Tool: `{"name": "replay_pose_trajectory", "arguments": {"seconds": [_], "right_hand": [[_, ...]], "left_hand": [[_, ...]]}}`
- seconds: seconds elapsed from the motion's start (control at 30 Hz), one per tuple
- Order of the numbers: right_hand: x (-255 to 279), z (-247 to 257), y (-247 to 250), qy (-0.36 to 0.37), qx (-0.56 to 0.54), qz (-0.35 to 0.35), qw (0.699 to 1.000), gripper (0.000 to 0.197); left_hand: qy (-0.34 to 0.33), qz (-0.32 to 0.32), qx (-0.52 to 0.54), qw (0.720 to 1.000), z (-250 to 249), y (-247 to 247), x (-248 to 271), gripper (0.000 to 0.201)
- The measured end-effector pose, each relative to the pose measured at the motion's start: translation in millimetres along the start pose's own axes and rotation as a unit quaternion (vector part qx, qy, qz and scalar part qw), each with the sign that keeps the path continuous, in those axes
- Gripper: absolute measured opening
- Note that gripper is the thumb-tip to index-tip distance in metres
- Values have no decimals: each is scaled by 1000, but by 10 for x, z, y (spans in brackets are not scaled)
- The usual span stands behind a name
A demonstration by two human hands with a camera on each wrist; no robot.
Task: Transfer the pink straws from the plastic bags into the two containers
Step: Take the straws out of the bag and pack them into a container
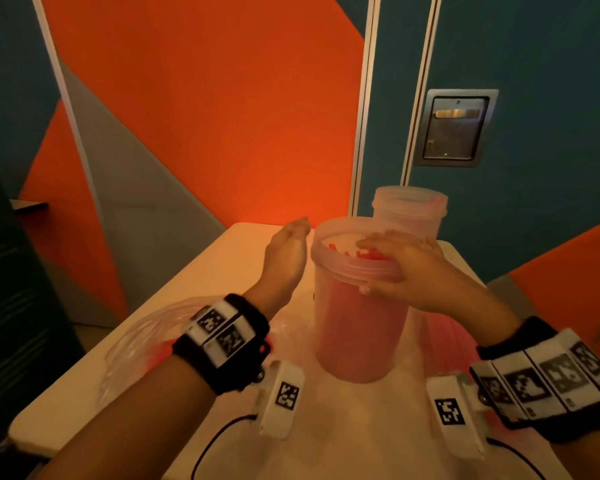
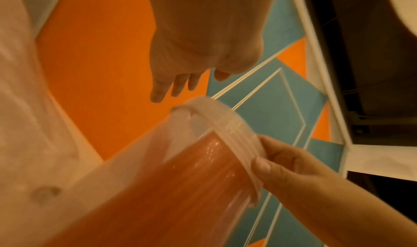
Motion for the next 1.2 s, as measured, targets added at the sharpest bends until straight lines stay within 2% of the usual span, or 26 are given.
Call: {"name": "replay_pose_trajectory", "arguments": {"seconds": [0.07, 0.1, 0.13, 0.17, 0.23, 0.3, 0.37, 0.4, 0.53, 0.63, 0.73, 0.8, 0.9, 1.0, 1.1, 1.2], "right_hand": [[66, 166, -22, 37, -16, -82, 996, 49], [97, 283, -39, 71, -39, -129, 988, 40], [117, 412, -65, 100, -76, -155, 980, 30], [123, 543, -110, 121, -117, -144, 975, 21], [90, 800, -276, 166, -156, -38, 973, 16], [-16, 1029, -527, 214, -142, 75, 963, 19], [-158, 1227, -819, 232, -114, 147, 955, 24], [-242, 1304, -978, 227, -102, 174, 953, 26], [-579, 1491, -1496, 155, -88, 226, 958, 26], [-811, 1482, -1727, 113, -69, 229, 964, 26], [-968, 1440, -1865, 98, -54, 218, 969, 25], [-1034, 1423, -1928, 111, -60, 199, 972, 21], [-1063, 1427, -2028, 154, -68, 146, 975, 15], [-1024, 1473, -2183, 203, -49, 131, 969, 21], [-1017, 1525, -2313, 243, -6, 140, 960, 29], [-1047, 1563, -2340, 249, 20, 149, 957, 33]], "left_hand": [[-56, -25, -14, 998, -13, 289, 190, 21], [-69, -18, -23, 997, -7, 451, 290, 23], [-65, 6, -45, 997, 21, 621, 378, 28], [-48, 43, -80, 995, 41, 784, 477, 30], [3, 123, -216, 969, 171, 1055, 621, 27], [30, 174, -403, 898, 388, 1249, 680, 16], [18, 163, -532, 831, 676, 1387, 655, 14], [14, 145, -558, 817, 823, 1438, 623, 17], [15, 70, -557, 827, 1224, 1573, 461, 26], [-3, 52, -597, 801, 1345, 1607, 392, 27], [13, 68, -616, 785, 1395, 1616, 379, 32], [16, 85, -614, 785, 1402, 1614, 369, 39], [18, 106, -587, 803, 1394, 1610, 378, 48], [8, 110, -559, 822, 1413, 1623, 391, 47], [7, 71, -556, 828, 1405, 1673, 389, 40], [10, 19, -548, 836, 1407, 1731, 391, 37]]}}
Point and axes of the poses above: each hand's wrist, its own x-axis away from the middle knuckle, its own y-axis out of the back of the hand, z = x × y, the point moved 1 cm from there along -x, towards the middle knuckle, and after that the axes turned 5 degrees about y, right-handed, at the moved point
